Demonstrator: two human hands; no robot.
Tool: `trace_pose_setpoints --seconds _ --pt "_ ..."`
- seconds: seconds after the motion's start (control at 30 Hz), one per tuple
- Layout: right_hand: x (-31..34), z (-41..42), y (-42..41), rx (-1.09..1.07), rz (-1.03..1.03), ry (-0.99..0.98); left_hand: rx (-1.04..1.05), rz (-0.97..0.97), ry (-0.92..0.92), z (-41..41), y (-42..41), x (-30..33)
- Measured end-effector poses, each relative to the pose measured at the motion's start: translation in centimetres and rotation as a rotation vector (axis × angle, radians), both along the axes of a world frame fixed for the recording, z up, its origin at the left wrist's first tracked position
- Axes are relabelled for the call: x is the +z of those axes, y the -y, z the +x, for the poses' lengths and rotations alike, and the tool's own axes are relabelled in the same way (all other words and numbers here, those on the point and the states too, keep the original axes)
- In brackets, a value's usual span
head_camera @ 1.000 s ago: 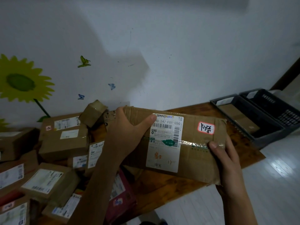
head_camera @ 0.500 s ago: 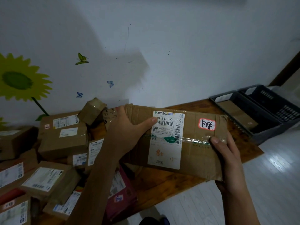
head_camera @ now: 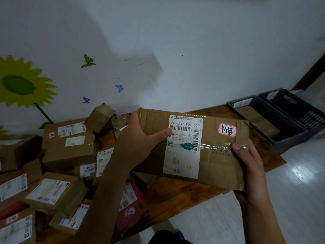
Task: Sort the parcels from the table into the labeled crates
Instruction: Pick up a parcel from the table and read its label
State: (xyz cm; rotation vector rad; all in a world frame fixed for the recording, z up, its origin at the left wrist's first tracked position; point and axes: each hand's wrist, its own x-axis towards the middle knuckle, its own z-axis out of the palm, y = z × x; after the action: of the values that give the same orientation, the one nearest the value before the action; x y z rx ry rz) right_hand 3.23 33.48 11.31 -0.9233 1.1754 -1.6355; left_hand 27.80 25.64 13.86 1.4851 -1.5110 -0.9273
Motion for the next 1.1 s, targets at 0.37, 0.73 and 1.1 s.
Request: trace_pose_setpoints --seconds 0.37,0.73,1.1 --pt "0.0 -0.1 0.2 -0.003 0.013 0.037 -0.024 -0.033 -0.017 -0.1 0.1 -0.7" --pt "0.0 -0.3 0.1 -0.001 0.029 0.059 -0.068 -0.038 -0.028 -0.1 -0.5 -0.6" --pt "-0.2 -0.6 0.0 -0.003 0.045 0.080 -0.127 -0.039 -0.080 -0.1 -1.1 -0.4"
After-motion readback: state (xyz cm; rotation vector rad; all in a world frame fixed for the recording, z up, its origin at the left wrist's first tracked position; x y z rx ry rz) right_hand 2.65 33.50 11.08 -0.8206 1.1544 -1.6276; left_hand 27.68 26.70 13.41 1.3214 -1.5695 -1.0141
